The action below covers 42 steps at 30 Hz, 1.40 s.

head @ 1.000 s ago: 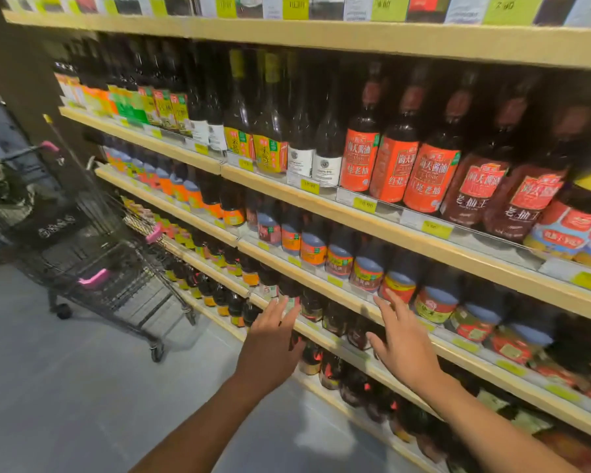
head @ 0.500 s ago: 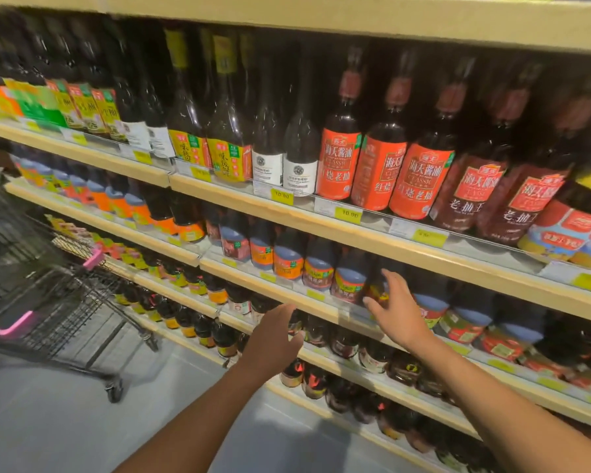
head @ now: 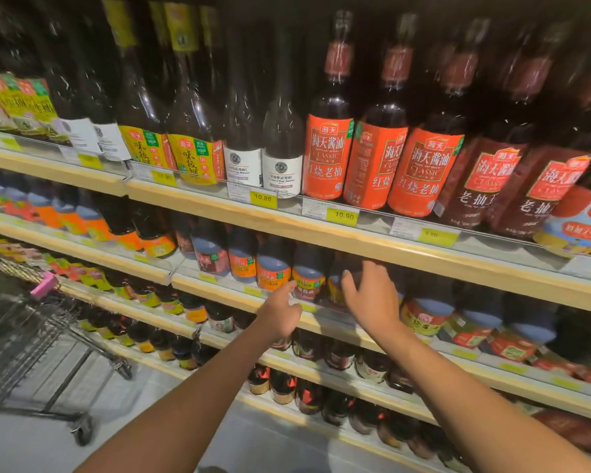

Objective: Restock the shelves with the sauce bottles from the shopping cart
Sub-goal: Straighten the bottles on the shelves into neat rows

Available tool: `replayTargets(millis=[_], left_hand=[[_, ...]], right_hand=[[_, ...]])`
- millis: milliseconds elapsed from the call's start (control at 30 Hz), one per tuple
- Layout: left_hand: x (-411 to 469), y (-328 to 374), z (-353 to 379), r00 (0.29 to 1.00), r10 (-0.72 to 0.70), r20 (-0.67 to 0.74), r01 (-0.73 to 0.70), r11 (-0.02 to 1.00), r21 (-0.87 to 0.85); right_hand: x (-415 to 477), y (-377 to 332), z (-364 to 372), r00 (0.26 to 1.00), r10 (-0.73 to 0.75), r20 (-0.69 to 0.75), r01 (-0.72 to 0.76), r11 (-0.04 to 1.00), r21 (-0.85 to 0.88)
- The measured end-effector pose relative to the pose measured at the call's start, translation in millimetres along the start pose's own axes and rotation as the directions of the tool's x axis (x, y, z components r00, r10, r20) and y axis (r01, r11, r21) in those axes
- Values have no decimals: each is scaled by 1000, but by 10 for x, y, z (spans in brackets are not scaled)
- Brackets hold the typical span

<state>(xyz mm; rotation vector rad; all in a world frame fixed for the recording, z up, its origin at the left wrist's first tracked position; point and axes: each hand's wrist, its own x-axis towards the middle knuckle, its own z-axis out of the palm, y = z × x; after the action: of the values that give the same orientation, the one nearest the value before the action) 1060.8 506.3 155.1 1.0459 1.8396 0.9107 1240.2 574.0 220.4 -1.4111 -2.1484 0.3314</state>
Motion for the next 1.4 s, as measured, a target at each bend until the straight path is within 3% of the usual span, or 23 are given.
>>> replayTargets(millis=[133,267,400,467,600,733,900,1033,1100,1167,1267,1400], left_hand=[[217,-106,-36,998,32,49,-32,999,5],[319,-80,-149,997,29,78,-30,999,15],[395,-78,-229,993,47,106,-54,997,57],[387,-54,-243,991,44,124,-51,998,49],[376,-47,-271,989,41,145,-42,999,3],[316,-61,-327,982,36,184,-26,998,-55],[217,-99,-482,973,53,225,-40,997,-62],[188,-229,-705,990,6,144,5,997,-76],[197,-299,-844,995,-28,98,39,994,-103],[226,-364,-985,997,-64,42,68,992,-102],[276,-450,-1196,994,-106,-22,103,989,-107],[301,-481,-1433,994,-99,-50,96,994,-57]], right_hand=[[66,-222,190,981,-130,143,124,991,53],[510,-448,343,937,131,324,-156,986,52],[729,-611,386,740,261,619,-438,886,150],[750,-642,396,686,292,667,-521,837,170],[744,-644,411,690,312,653,-506,853,127],[794,-672,501,802,199,562,-362,912,194],[693,-800,291,801,201,564,-350,921,169],[715,-813,391,805,216,552,-353,923,155],[643,-856,480,839,296,458,-309,950,-48],[485,-972,513,929,280,242,-247,956,-157],[253,-1123,680,988,154,13,-154,987,-40],[137,-1350,1008,999,-20,29,16,988,153]])
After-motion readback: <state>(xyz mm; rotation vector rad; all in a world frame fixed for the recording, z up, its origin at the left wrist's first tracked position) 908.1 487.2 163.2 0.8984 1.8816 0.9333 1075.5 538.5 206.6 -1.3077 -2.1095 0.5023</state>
